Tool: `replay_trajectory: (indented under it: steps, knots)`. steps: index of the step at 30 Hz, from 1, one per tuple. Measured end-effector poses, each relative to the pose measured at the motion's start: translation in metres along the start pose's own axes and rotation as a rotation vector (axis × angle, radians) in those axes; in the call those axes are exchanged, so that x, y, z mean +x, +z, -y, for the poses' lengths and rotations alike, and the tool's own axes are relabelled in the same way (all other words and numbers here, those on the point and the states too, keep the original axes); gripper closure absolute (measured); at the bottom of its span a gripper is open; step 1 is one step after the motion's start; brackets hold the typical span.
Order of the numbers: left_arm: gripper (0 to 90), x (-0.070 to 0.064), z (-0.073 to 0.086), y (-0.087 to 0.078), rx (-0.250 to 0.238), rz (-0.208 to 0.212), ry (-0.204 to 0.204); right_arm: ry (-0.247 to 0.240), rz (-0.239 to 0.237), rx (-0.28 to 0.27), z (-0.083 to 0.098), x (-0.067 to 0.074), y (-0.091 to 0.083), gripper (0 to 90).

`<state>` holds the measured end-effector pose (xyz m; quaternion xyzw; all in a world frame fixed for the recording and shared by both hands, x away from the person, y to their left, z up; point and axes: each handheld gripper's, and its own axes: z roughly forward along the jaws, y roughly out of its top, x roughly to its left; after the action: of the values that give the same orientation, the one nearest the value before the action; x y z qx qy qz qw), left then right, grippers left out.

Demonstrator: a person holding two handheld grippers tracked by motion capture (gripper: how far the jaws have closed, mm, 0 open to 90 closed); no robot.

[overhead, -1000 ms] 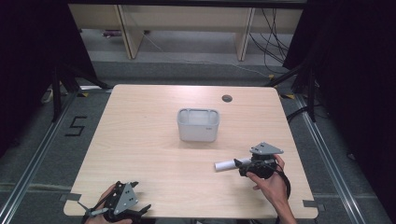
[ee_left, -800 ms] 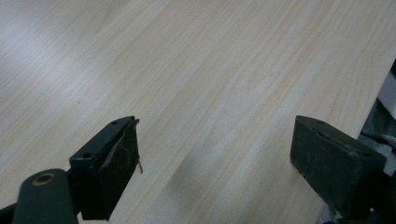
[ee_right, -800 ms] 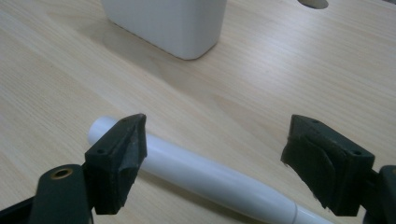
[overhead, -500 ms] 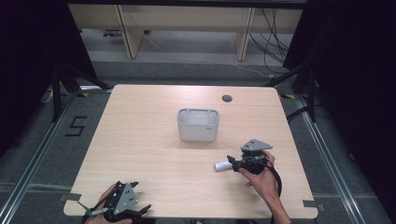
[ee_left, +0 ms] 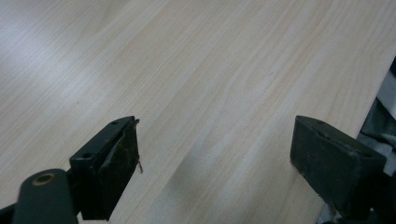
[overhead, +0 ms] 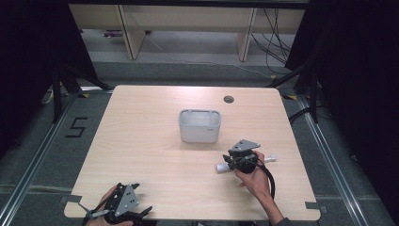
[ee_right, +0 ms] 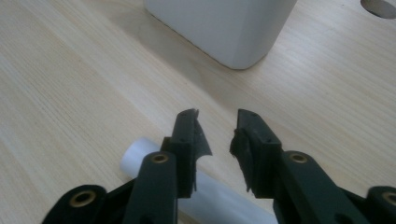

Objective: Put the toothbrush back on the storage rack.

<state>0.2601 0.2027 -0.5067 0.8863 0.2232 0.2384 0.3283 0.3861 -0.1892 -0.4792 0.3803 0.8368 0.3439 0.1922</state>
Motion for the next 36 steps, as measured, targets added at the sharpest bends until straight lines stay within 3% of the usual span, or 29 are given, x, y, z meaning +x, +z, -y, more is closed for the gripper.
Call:
replay_trajectory:
  steps: [2, 4, 6, 10, 36]
  knots:
    - [15.0, 0.000, 0.000, 0.000, -0.002, 0.001, -0.003, -0.043, 0.003, -0.026, -0.001, -0.002, 0.002, 76.6]
    - [15.0, 0.000, 0.000, 0.000, -0.002, 0.002, -0.003, -0.025, -0.010, -0.017, -0.002, -0.001, 0.003, 80.2]
    - [15.0, 0.000, 0.000, 0.000, -0.002, 0.002, -0.003, -0.066, -0.016, -0.024, -0.003, -0.002, 0.005, 83.5]
    - [15.0, 0.000, 0.000, 0.000, -0.002, 0.000, 0.000, -0.055, -0.025, -0.013, -0.004, 0.000, 0.008, 88.6]
    - [15.0, 0.000, -0.001, -0.001, 0.004, -0.005, 0.009, -0.103, -0.052, 0.029, -0.003, 0.008, 0.020, 90.0]
